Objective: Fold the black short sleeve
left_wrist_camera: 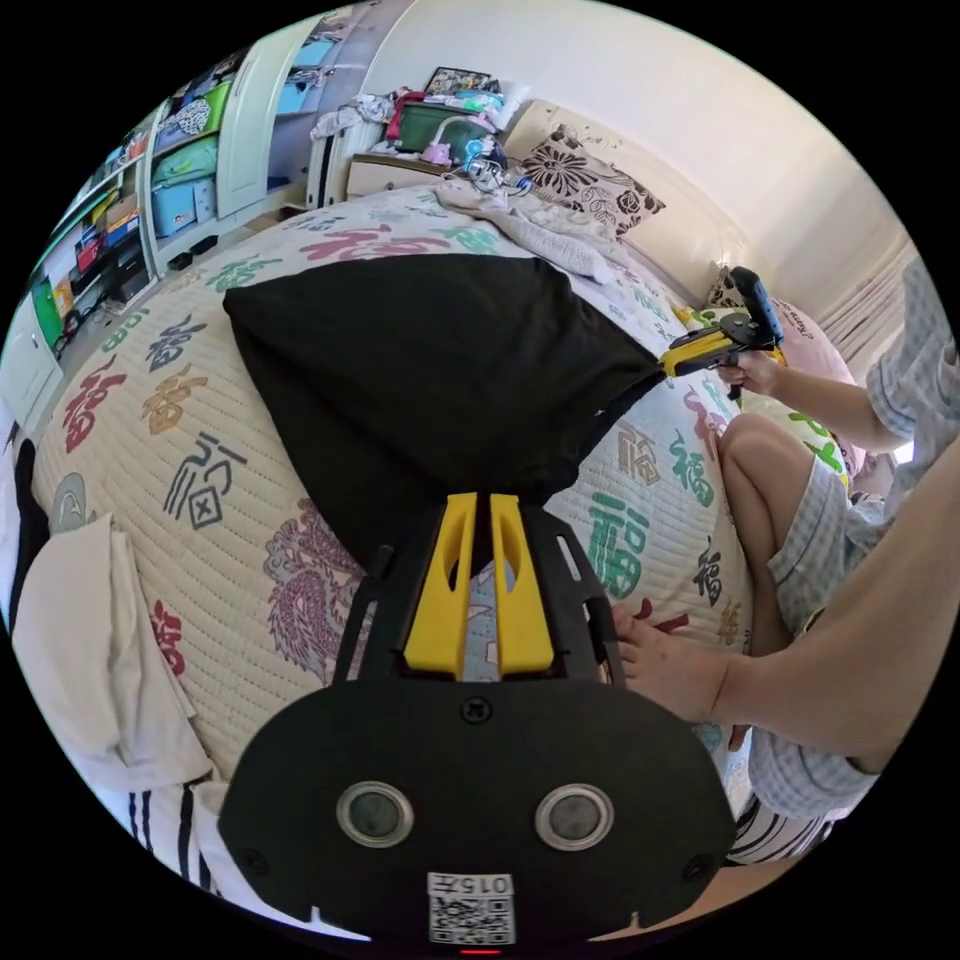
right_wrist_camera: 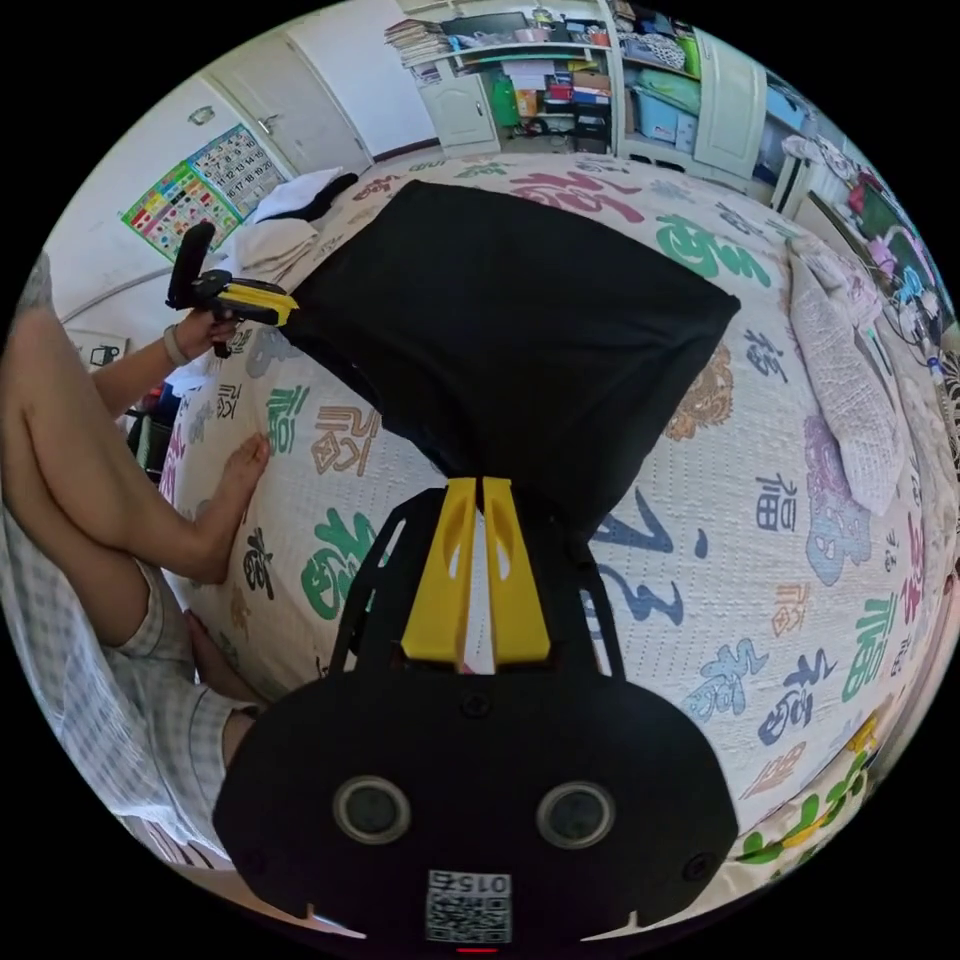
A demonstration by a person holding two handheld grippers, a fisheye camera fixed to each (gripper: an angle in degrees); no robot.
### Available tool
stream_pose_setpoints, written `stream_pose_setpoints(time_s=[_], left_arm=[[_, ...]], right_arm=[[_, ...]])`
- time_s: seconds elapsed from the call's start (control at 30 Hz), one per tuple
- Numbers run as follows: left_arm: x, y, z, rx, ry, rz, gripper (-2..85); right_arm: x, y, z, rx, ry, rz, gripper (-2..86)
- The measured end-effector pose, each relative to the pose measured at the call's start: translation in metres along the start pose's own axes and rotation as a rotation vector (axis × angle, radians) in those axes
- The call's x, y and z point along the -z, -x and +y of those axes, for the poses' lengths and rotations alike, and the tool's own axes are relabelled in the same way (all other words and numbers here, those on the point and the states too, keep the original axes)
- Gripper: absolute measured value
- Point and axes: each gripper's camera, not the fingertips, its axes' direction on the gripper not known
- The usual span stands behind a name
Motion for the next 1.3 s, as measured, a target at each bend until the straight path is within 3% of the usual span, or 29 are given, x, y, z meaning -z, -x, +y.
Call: stream_pose_setpoints(time_s=[0.1,0.27,0.37,0.5,0.53,0.6,0.8,0.93,1.03,1.1,1.23,1.3], left_arm=[[0.017,0.000,0.008,0.054,0.019,-0.010,3.0],[0.065,0.044,0.044,0.433,-0.103,-0.008,10.2],[0.053,0.064,0.049,0.559,-0.084,0.052,9.4],[0.060,0.069,0.046,0.601,-0.072,0.033,4.4],[0.060,0.069,0.043,0.586,-0.052,0.072,2.4],[0.060,0.070,0.041,0.577,-0.027,0.161,0.6],[0.120,0.060,0.068,0.592,-0.093,0.205,-0.5],[0.113,0.040,0.095,0.572,0.074,0.220,0.0],[0.099,0.037,0.116,0.635,0.133,0.263,1.8],[0.107,0.043,0.121,0.665,0.156,0.231,6.2],[0.172,0.057,0.076,0.580,-0.063,-0.056,7.8],[0.174,0.072,0.037,0.523,-0.114,-0.063,8.8]], right_arm=[[-0.005,-0.009,0.007,-0.070,0.057,-0.031,5.4],[0.003,-0.065,0.029,-0.478,-0.030,-0.076,11.2],[-0.021,-0.086,0.028,-0.562,0.037,-0.169,10.4],[-0.028,-0.095,0.021,-0.588,0.071,-0.132,3.2],[-0.029,-0.096,0.019,-0.553,0.057,-0.222,0.5],[-0.030,-0.100,0.020,-0.570,0.058,-0.308,-0.4],[-0.011,-0.105,0.042,-0.594,0.080,-0.328,-1.0],[-0.033,-0.087,0.045,-0.513,0.300,-0.256,-0.8],[-0.052,-0.086,0.041,-0.499,0.364,-0.271,0.1],[-0.051,-0.093,0.035,-0.540,0.335,-0.205,1.4],[-0.029,-0.120,-0.002,-0.609,0.025,-0.207,7.4],[-0.029,-0.133,-0.027,-0.622,-0.091,-0.210,8.4]])
